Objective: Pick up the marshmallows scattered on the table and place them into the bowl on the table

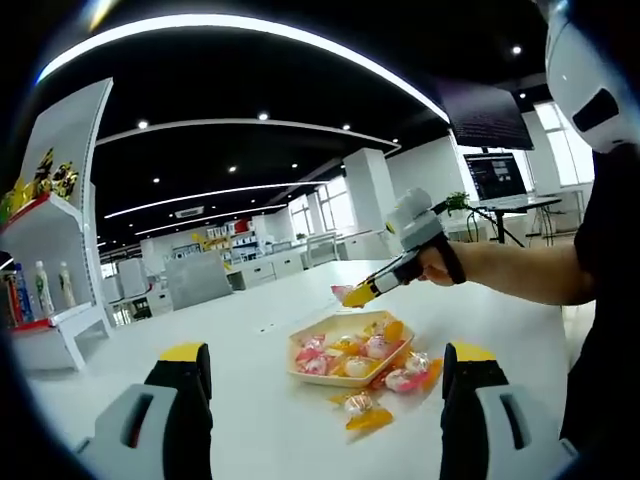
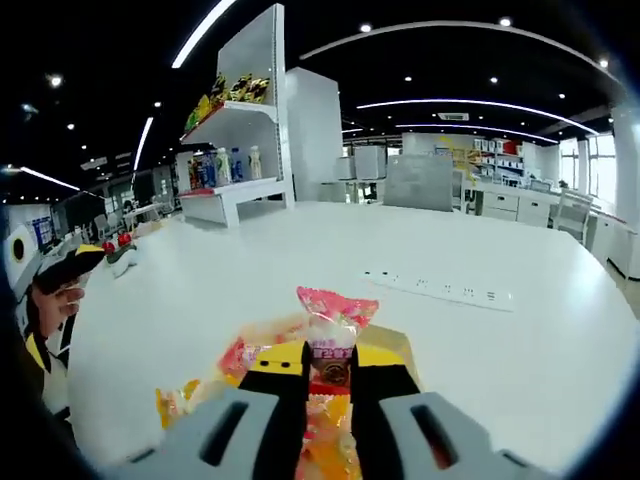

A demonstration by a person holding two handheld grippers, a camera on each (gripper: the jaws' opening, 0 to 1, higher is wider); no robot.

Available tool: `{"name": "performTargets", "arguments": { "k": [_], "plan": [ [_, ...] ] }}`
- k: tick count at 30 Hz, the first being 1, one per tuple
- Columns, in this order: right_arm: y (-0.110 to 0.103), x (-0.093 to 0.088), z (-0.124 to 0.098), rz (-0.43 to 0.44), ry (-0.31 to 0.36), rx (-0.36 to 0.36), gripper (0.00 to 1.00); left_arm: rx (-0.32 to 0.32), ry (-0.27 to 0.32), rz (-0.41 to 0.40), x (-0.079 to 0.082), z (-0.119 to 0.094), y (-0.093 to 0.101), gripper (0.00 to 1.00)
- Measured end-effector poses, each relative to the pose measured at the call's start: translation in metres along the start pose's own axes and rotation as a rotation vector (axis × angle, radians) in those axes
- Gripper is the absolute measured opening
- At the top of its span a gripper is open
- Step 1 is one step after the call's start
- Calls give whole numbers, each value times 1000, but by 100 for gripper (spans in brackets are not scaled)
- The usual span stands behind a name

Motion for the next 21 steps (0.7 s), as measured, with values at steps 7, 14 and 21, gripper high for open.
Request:
{"name": "performTargets", "arguments": {
  "k": [7,14,21],
  "plan": [
    [2,-12,24,-18,-43,-36,14,-14,-14,2,-3,2,4,95],
    [7,-20,37,-16,-79,-72,14,-18,-13,5,-2,1,7,95],
    [13,-27,40,-40,-100,-93,15,-12,-19,8,-2,0,7,95]
  ]
}}
Point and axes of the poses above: the point that each gripper's makers call its tool centre point, and the gripper's own axes: z roughly forward along the fingers, y roughly to its right, x roughly out of its top, the point moved 6 cm from there along -z, roughly backward along the fingers, and after that the axes turned 5 degrees about -x, right-handed, at the moved point
